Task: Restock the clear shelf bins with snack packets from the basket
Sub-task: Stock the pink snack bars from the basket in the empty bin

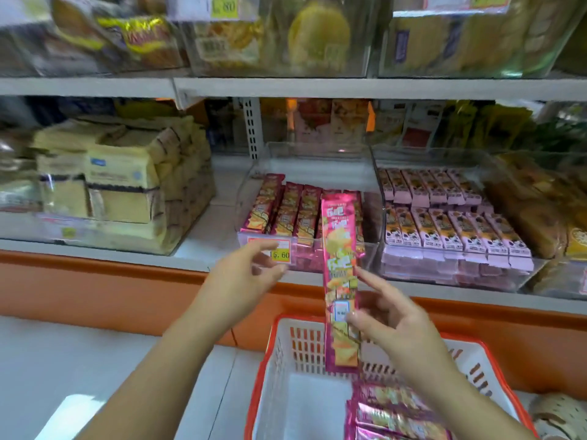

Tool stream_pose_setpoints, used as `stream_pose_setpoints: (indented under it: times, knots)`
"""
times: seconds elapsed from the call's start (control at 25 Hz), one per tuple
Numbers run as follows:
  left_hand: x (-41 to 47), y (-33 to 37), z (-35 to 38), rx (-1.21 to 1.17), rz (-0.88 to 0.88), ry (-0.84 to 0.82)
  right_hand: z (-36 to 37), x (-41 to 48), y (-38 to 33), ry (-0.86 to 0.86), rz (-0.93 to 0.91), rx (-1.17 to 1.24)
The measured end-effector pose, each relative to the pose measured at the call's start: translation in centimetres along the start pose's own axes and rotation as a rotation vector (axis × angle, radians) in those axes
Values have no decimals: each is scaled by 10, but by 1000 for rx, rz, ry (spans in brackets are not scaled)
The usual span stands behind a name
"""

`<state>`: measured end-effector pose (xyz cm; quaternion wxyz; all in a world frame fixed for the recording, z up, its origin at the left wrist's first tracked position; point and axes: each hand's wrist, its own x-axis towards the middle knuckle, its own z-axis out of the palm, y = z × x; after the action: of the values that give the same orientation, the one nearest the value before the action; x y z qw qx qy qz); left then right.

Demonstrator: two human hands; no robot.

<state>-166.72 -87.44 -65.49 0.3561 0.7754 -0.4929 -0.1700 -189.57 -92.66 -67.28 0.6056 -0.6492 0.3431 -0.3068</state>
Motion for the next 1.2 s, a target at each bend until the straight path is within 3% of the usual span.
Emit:
stream_pose_setpoints:
  times: [0.04,0.12,0.24,0.44,0.88,1.0,1.08,1.2]
  knots:
    - [15,-4,-13,21,26,205,5,19,-16,27,-53,1]
    - [39,-18,-24,69,33,395,15,65,-45,113,-138,-8]
    - [62,-35,-20,59,20,344,31,140,-67,197,-146,-63]
    - [81,-52,-13,-57,37,198,58,227,-29,138,141,-240]
    - [85,-55,-16,-160,73,179,74,232,-14,128,192,-321]
    - [80,-51,-15,-143,71,182,72,217,-22,155,49,-479]
    - [74,-50,-15,-106,61,177,68,184,-31,269,-205,-492]
    - [52,-46,-12,180,176,399,55,108,-22,336,-495,-298]
